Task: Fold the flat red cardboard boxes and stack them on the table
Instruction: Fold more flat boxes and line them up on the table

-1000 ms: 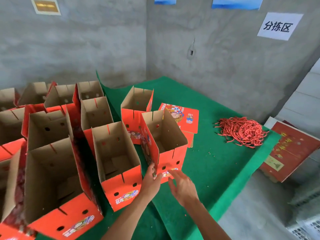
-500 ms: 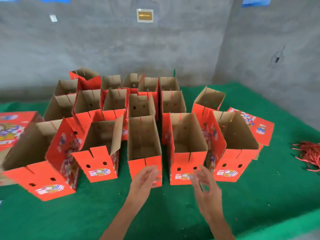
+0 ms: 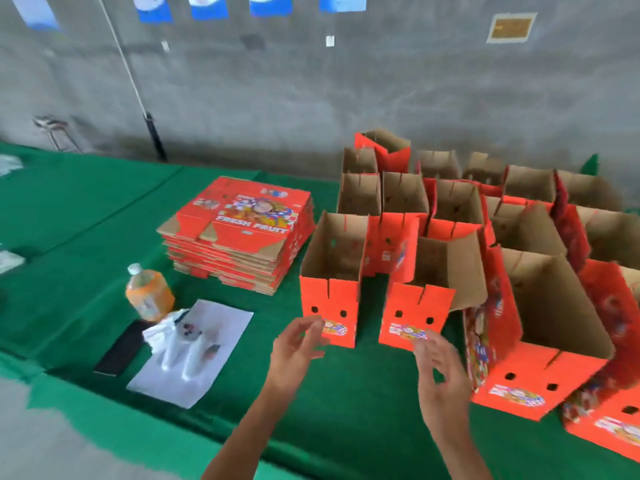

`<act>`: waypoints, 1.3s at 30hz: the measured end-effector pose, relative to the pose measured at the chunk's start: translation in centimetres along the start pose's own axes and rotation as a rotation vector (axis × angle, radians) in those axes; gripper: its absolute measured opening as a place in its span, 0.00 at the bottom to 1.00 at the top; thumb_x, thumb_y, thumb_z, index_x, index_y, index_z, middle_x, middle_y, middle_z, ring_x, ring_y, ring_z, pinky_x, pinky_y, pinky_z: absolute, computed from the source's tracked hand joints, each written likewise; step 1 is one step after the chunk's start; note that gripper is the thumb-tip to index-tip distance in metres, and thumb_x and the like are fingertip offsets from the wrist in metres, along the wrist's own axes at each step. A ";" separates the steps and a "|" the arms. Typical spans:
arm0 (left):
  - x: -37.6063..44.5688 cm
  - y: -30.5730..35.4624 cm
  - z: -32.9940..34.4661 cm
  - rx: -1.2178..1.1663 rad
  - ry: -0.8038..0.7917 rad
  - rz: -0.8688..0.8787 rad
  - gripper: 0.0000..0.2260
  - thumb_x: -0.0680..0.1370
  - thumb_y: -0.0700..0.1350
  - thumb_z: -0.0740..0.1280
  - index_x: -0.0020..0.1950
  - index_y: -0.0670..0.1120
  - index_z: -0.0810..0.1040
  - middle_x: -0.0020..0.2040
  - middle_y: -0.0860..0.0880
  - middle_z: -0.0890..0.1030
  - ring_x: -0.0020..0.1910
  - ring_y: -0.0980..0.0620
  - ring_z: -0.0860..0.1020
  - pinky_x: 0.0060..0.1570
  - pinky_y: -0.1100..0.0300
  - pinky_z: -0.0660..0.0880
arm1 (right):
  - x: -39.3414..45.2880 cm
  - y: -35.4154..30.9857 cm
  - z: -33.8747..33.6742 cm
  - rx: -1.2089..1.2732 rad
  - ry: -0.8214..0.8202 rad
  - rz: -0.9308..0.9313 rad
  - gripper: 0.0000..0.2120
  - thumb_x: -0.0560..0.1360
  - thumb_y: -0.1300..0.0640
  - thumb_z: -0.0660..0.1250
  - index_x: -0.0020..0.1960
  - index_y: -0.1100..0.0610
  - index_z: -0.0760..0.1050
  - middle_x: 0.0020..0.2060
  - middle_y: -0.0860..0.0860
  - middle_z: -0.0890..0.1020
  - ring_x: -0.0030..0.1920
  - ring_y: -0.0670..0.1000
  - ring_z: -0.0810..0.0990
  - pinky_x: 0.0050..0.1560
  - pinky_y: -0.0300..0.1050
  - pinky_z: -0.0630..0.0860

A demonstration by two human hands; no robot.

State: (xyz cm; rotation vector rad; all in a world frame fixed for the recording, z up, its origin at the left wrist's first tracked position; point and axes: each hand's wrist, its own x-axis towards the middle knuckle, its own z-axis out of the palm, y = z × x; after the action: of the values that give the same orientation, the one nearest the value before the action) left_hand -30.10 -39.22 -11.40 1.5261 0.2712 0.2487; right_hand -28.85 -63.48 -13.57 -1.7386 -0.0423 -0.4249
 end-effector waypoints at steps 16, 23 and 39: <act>13.8 0.7 -18.1 0.032 0.146 0.018 0.18 0.79 0.57 0.69 0.61 0.45 0.82 0.54 0.49 0.86 0.49 0.48 0.87 0.44 0.54 0.84 | 3.9 -5.0 25.8 0.123 -0.212 0.043 0.26 0.77 0.29 0.64 0.68 0.41 0.75 0.55 0.41 0.85 0.57 0.44 0.84 0.54 0.42 0.81; 23.8 -0.7 -22.3 0.141 0.227 -0.030 0.14 0.81 0.54 0.70 0.61 0.46 0.82 0.52 0.48 0.86 0.48 0.52 0.87 0.43 0.54 0.85 | 8.7 -3.7 36.0 0.043 -0.347 0.118 0.27 0.77 0.28 0.62 0.71 0.38 0.70 0.54 0.32 0.81 0.55 0.33 0.80 0.48 0.29 0.77; 41.7 0.4 -32.5 1.228 0.160 -0.088 0.38 0.79 0.64 0.67 0.78 0.39 0.63 0.78 0.40 0.65 0.77 0.39 0.62 0.76 0.42 0.62 | 16.0 0.3 45.1 -0.680 -0.273 0.369 0.22 0.83 0.41 0.62 0.61 0.60 0.74 0.57 0.54 0.71 0.34 0.45 0.73 0.27 0.37 0.67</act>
State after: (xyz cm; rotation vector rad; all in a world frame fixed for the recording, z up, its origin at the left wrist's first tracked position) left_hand -1.34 5.07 -12.59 2.6981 0.6941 0.1229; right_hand -2.22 -23.71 -15.70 -2.4030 0.2507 0.0954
